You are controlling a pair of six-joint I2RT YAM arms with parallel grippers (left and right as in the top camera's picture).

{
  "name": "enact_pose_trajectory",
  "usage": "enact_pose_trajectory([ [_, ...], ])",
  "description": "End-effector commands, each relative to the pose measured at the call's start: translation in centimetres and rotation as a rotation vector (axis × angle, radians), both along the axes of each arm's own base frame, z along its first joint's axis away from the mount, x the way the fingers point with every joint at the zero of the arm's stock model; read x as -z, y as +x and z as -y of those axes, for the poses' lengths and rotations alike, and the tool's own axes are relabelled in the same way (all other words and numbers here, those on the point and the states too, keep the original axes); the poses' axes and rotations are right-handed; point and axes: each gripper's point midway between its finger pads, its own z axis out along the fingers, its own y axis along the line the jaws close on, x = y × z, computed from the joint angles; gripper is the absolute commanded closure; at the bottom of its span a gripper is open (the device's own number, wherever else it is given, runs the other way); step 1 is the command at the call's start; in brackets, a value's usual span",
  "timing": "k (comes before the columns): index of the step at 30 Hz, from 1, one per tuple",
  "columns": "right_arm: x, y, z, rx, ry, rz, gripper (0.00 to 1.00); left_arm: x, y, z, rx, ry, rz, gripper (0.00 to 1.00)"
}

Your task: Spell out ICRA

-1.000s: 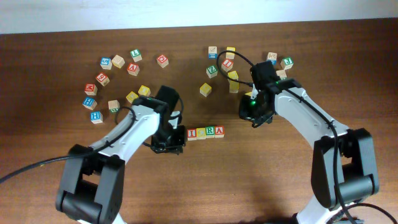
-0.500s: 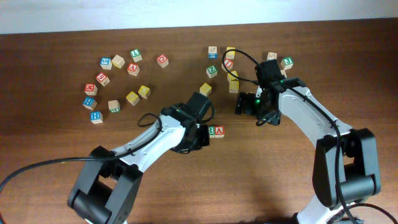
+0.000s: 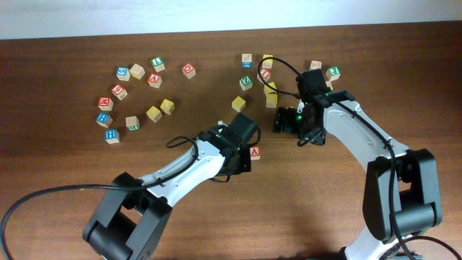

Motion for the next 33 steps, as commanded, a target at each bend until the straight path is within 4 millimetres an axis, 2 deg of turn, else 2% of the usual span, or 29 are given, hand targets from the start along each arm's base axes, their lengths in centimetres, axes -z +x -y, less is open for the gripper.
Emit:
enact_pose_trajectory([
  [1, -0.5, 0.5, 0.2, 0.001, -0.009, 0.021, 0.02, 1.5, -0.6, -1.1, -0.016, 0.063, -0.002, 1.0],
  [9, -0.5, 0.5, 0.2, 0.001, -0.009, 0.021, 0.02, 4.0, -0.5, -1.1, -0.015, 0.076, -0.015, 1.0],
  [14, -0.5, 0.5, 0.2, 0.001, -0.009, 0.021, 0.02, 3.9, -0.2, -0.8, -0.016, 0.063, 0.001, 1.0],
  [18, -0.5, 0.5, 0.2, 0.001, -0.009, 0.021, 0.02, 3.8, 0.4, -1.3, -0.026, 0.096, 0.031, 1.0],
  [33, -0.5, 0.5, 0.2, 0.001, -0.009, 0.021, 0.02, 3.8, 0.5, -1.7, -0.031, 0.114, 0.042, 1.0],
])
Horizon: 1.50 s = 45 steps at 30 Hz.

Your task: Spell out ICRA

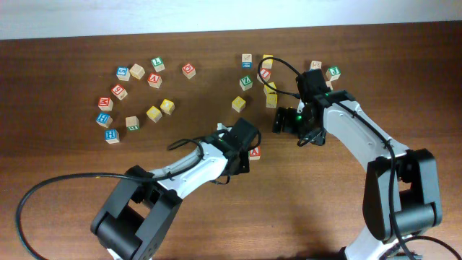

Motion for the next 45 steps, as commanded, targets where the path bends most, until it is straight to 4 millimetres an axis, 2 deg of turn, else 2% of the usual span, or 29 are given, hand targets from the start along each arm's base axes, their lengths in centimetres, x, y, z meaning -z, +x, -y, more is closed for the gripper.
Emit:
enact_pose_trajectory([
  [1, -0.5, 0.5, 0.2, 0.001, -0.009, 0.02, 0.01, 1.3, -0.5, -0.8, -0.014, 0.048, -0.015, 1.0],
  [21, -0.5, 0.5, 0.2, 0.001, -0.009, 0.02, 0.02, 1.2, -0.3, -0.6, -0.014, 0.037, -0.005, 1.0],
  [25, -0.5, 0.5, 0.2, 0.001, -0.009, 0.02, 0.02, 1.1, -1.2, 0.6, 0.007, -0.026, -0.064, 1.0],
  [27, -0.5, 0.5, 0.2, 0.001, -0.009, 0.02, 0.01, 0.4, -1.6, 0.9, 0.013, -0.043, -0.086, 1.0],
  [30, -0.5, 0.5, 0.2, 0.001, -0.009, 0.02, 0.02, -2.1, -2.2, 0.3, 0.012, -0.033, -0.096, 1.0],
  [31, -0.5, 0.5, 0.2, 0.001, -0.009, 0.02, 0.02, -2.9, -2.6, -0.3, 0.008, -0.019, -0.095, 1.0],
  [33, -0.5, 0.5, 0.2, 0.001, -0.009, 0.02, 0.02, -3.4, -2.6, -1.8, -0.005, 0.047, -0.077, 1.0],
  [37, -0.5, 0.5, 0.2, 0.001, -0.009, 0.02, 0.02, -2.5, -2.0, -2.9, -0.021, 0.119, -0.044, 1.0],
  [41, -0.5, 0.5, 0.2, 0.001, -0.009, 0.02, 0.02, -0.3, -1.9, -3.7, -0.025, 0.185, -0.065, 1.0],
  [45, -0.5, 0.5, 0.2, 0.001, -0.009, 0.02, 0.02, 0.4, -1.5, -3.7, -0.029, 0.198, -0.059, 1.0],
])
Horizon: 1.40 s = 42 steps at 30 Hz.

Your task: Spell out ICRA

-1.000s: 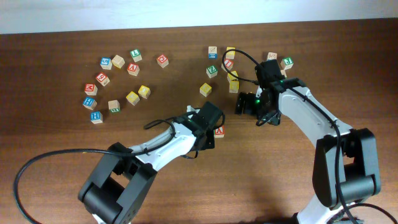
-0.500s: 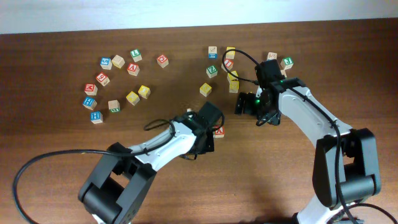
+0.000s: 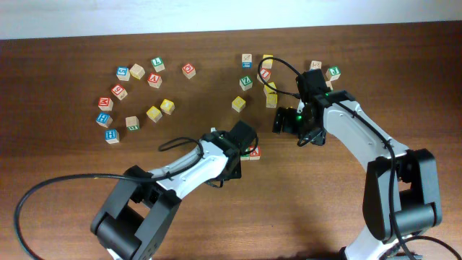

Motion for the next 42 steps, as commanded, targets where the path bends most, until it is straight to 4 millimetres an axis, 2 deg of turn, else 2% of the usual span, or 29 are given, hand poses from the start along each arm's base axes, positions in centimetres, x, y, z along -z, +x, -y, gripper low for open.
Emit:
enact_pose_trajectory([
  [1, -0.5, 0.5, 0.2, 0.002, -0.009, 0.02, 0.02, 0.5, 0.6, -0.1, -0.012, 0.022, 0.024, 1.0],
  [5, -0.5, 0.5, 0.2, 0.002, -0.009, 0.02, 0.02, 0.4, 1.5, 0.6, -0.013, -0.007, 0.057, 1.0],
  [11, -0.5, 0.5, 0.2, 0.002, -0.009, 0.02, 0.02, 0.2, 1.9, 0.2, -0.017, 0.019, 0.085, 1.0],
  [16, -0.5, 0.5, 0.2, 0.002, -0.009, 0.02, 0.02, 0.1, 2.5, 0.6, -0.018, -0.001, 0.107, 1.0],
  [25, -0.5, 0.5, 0.2, 0.002, -0.009, 0.02, 0.02, 0.1, 2.3, 0.6, -0.016, 0.0, 0.096, 1.0],
  [27, -0.5, 0.5, 0.2, 0.002, -0.009, 0.02, 0.02, -0.6, 1.6, 1.3, -0.01, -0.031, 0.048, 1.0],
  [30, -0.5, 0.5, 0.2, 0.002, -0.009, 0.02, 0.02, -3.1, 2.0, 1.4, -0.018, -0.054, 0.06, 1.0],
  [32, -0.5, 0.5, 0.2, 0.002, -0.009, 0.02, 0.02, -5.5, 3.1, 0.6, -0.047, -0.086, 0.103, 1.0],
  [33, -0.5, 0.5, 0.2, 0.002, -0.009, 0.02, 0.02, -6.4, 3.8, -0.8, -0.088, -0.095, 0.118, 1.0],
  [36, -0.5, 0.5, 0.2, 0.002, -0.009, 0.02, 0.02, -6.5, 5.5, -5.1, -0.211, -0.082, 0.11, 1.0],
  [39, -0.5, 0.5, 0.2, 0.002, -0.009, 0.02, 0.02, -6.4, 6.1, -5.9, -0.21, -0.105, 0.1, 1.0],
  [42, -0.5, 0.5, 0.2, 0.002, -0.009, 0.02, 0.02, -5.3, 6.7, -4.5, -0.194, -0.153, 0.089, 1.0],
])
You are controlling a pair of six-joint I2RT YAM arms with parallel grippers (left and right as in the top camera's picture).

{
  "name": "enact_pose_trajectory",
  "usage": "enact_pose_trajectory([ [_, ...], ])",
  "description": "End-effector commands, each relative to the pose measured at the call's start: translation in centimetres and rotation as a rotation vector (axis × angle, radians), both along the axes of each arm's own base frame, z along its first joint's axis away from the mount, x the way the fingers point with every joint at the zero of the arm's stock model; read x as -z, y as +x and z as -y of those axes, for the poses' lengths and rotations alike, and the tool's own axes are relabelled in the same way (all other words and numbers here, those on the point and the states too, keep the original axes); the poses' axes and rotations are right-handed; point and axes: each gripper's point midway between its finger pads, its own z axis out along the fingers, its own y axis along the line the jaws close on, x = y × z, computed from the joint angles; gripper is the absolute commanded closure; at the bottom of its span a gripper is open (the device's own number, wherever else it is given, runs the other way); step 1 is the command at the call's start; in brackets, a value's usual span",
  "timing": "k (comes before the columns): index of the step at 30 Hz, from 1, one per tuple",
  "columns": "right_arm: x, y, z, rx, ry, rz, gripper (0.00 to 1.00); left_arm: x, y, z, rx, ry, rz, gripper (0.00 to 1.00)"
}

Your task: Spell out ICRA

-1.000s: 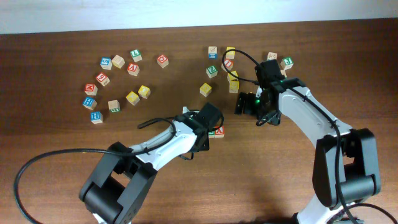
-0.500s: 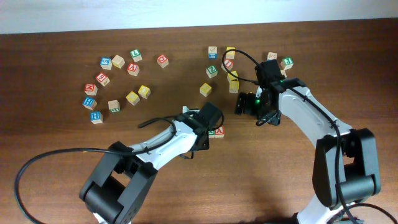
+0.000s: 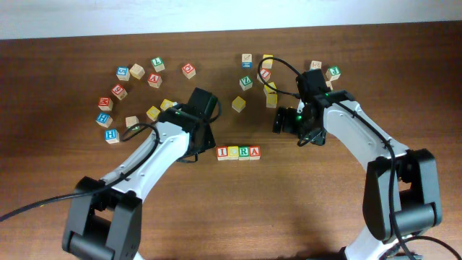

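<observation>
Four letter blocks [image 3: 238, 152] lie in a touching row at the middle of the table, seen from overhead. From left to right they are a red I [image 3: 222, 152], a blue letter too small to read [image 3: 233, 152], a green R [image 3: 244, 152] and a red A [image 3: 254, 152]. My left gripper [image 3: 204, 144] hovers just left of the row, apart from it, with nothing seen in it. My right gripper [image 3: 279, 120] hangs to the right and behind the row. The jaws of both are hidden under the dark bodies.
Several loose blocks [image 3: 133, 72] are scattered at the back left, down to a blue one [image 3: 110, 134]. More blocks [image 3: 266, 74] cluster at the back centre. A yellow block [image 3: 239, 104] lies alone behind the row, and two blocks [image 3: 332, 72] sit beside the right arm.
My left gripper has moved from over the blocks to the left and back. The full row of four blocks now shows. The right arm has not moved.
At first my left gripper covered the middle spot, with only the red A block showing at its right side. It then sat slightly further left, still over the blocks. Now it stands clear and the four-block row lies uncovered. The right arm stayed put throughout.
</observation>
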Motion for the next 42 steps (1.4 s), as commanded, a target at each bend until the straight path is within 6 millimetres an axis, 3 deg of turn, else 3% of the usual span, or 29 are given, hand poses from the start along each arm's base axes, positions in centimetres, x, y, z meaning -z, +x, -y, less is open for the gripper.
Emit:
enact_pose_trajectory([
  [1, -0.6, 1.0, 0.1, 0.002, -0.005, 0.04, 0.02, 1.1, 0.4, 1.8, 0.039, -0.059, -0.017, 1.0],
  [5, -0.8, 1.2, -0.5, -0.007, 0.03, 0.05, 0.02, 3.5, 0.8, 2.1, 0.04, -0.054, -0.047, 1.0],
  [9, -0.9, -0.4, -2.1, -0.032, 0.122, -0.019, 0.02, 3.9, 0.6, 2.4, 0.043, -0.065, -0.062, 1.0],
  [10, -0.8, -0.5, -2.1, -0.034, 0.115, -0.022, 0.18, 3.9, 0.6, 2.5, 0.045, -0.07, -0.064, 1.0],
  [11, -0.5, -0.7, -2.0, -0.034, 0.1, -0.027, 0.67, 3.9, 0.6, 2.4, 0.044, -0.07, -0.064, 1.0],
  [12, -0.2, -0.9, -2.1, -0.038, 0.096, -0.035, 0.95, 3.9, 0.6, 2.4, 0.044, -0.07, -0.064, 1.0],
  [21, 0.8, -2.5, -5.4, -0.151, -0.018, -0.025, 0.96, 4.1, 0.4, 2.8, 0.056, -0.085, -0.077, 1.0],
  [28, 3.9, -3.6, -6.8, -0.145, 0.028, -0.122, 0.96, 5.2, -0.2, 3.3, 0.062, -0.109, -0.124, 1.0],
  [42, 3.6, -3.8, -8.5, -0.163, 0.123, -0.134, 0.96, 5.1, 0.0, 4.5, 0.139, -0.154, -0.111, 1.0],
])
